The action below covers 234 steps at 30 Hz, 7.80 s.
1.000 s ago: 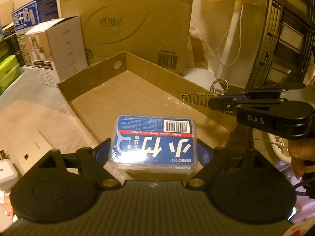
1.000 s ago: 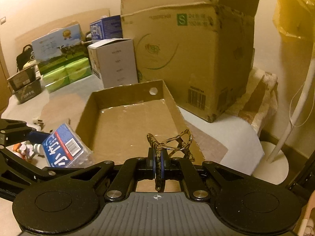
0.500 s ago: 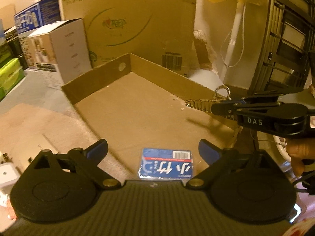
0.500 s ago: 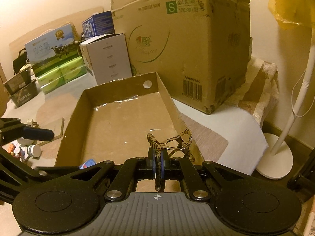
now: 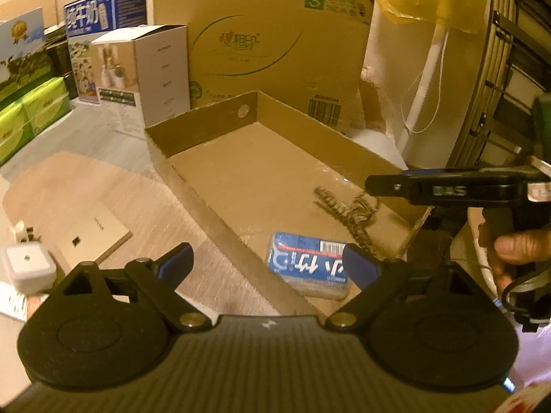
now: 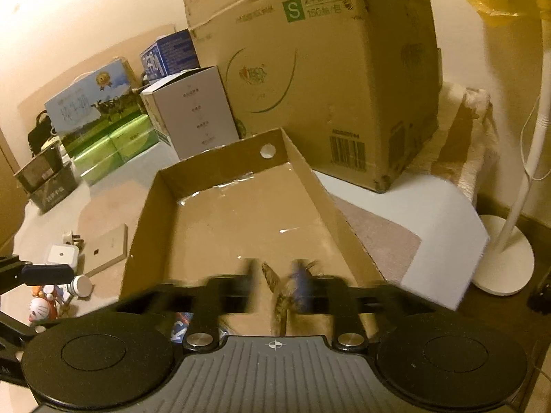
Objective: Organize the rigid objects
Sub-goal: 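Lower the gold clip into the cardboard tray and open the right tool, then move both tools back toward the Doraemon figure and wire stand, then grasp the red Doraemon figure with the right tool, then lower the left tool onto the silver wire stand and grasp it, then carry the wire stand into the tray and open the left tool while the right tool carries Doraemon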
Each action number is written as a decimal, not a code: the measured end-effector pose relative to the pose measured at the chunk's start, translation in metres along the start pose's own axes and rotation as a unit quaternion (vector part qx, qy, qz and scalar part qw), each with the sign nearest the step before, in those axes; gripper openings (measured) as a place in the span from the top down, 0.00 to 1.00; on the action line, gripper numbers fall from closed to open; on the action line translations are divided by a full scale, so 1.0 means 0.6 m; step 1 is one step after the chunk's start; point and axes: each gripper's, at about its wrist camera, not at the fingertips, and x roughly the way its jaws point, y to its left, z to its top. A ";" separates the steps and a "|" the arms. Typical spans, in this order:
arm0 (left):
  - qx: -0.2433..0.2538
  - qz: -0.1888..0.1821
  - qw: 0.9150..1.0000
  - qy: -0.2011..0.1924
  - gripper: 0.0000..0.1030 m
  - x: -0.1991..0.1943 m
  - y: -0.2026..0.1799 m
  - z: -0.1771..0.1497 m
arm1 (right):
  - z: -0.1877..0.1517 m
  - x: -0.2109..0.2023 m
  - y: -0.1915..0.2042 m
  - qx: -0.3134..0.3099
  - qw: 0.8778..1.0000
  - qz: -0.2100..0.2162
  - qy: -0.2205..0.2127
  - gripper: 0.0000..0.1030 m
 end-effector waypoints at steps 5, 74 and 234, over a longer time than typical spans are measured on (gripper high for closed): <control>-0.006 0.014 1.000 0.001 0.09 -0.025 0.006 -0.019 | -0.013 -0.037 0.008 -0.006 1.000 -0.017 -0.014 0.31; -0.124 0.177 0.976 0.019 0.00 -0.229 0.305 -0.222 | -0.118 -0.011 0.401 -0.127 0.988 0.076 0.048 0.20; 0.028 -0.046 0.999 -0.007 0.74 0.010 0.034 0.099 | 0.036 -0.013 0.120 -0.056 0.998 -0.018 -0.011 0.55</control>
